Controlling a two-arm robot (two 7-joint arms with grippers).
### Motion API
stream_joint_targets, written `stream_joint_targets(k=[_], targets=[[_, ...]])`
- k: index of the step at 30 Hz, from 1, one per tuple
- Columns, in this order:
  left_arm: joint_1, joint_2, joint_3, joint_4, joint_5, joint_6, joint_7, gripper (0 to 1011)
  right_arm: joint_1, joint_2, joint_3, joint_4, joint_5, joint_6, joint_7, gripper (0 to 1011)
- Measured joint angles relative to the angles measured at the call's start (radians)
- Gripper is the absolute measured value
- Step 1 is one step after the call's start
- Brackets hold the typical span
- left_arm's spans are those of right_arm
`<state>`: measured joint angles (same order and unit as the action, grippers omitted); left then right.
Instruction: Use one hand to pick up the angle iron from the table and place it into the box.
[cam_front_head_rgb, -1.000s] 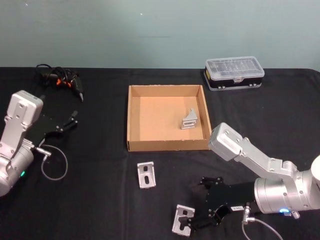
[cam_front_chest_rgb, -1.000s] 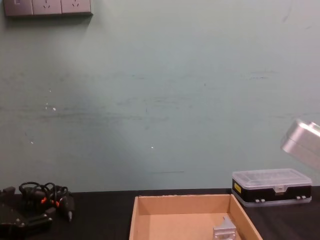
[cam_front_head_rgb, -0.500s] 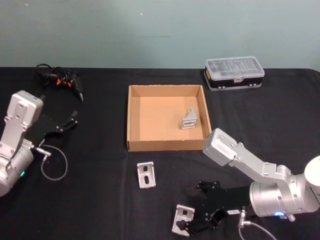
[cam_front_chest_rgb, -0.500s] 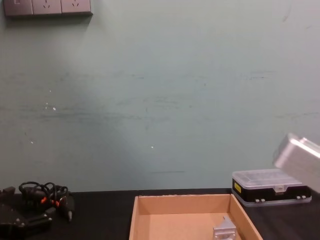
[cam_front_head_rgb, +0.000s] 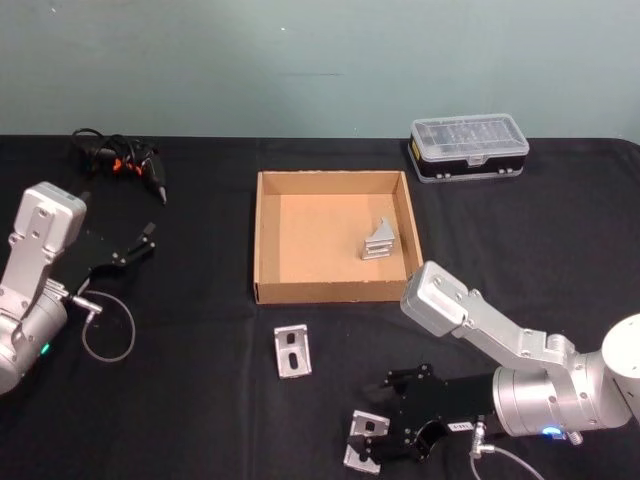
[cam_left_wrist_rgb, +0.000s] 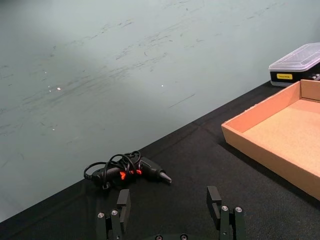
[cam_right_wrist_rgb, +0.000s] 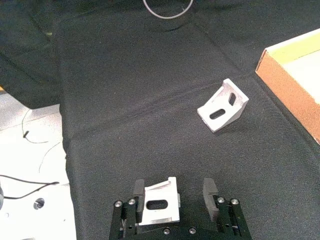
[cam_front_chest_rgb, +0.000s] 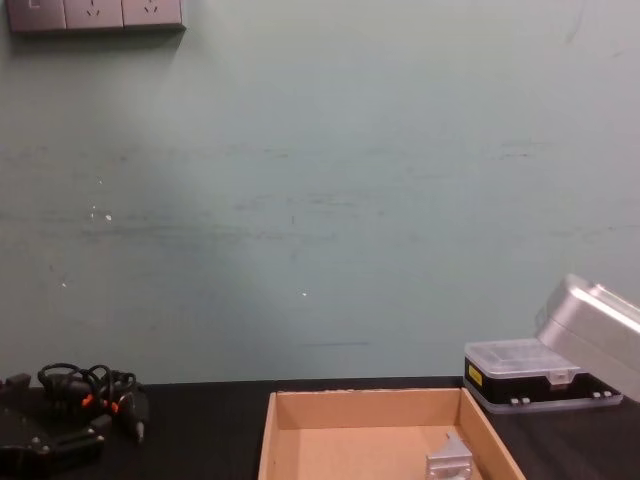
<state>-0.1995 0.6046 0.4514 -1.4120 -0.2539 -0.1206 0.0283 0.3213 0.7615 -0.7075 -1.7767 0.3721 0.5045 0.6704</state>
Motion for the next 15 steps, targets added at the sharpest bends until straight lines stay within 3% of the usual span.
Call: stream_joint_targets(k=[15], targets=[[0.0,0.0,0.0,0.0,0.0,0.0,0.0,1000,-0.005,0.008,-0.004,-0.003,-0.006,-0.01,-0.002,302]])
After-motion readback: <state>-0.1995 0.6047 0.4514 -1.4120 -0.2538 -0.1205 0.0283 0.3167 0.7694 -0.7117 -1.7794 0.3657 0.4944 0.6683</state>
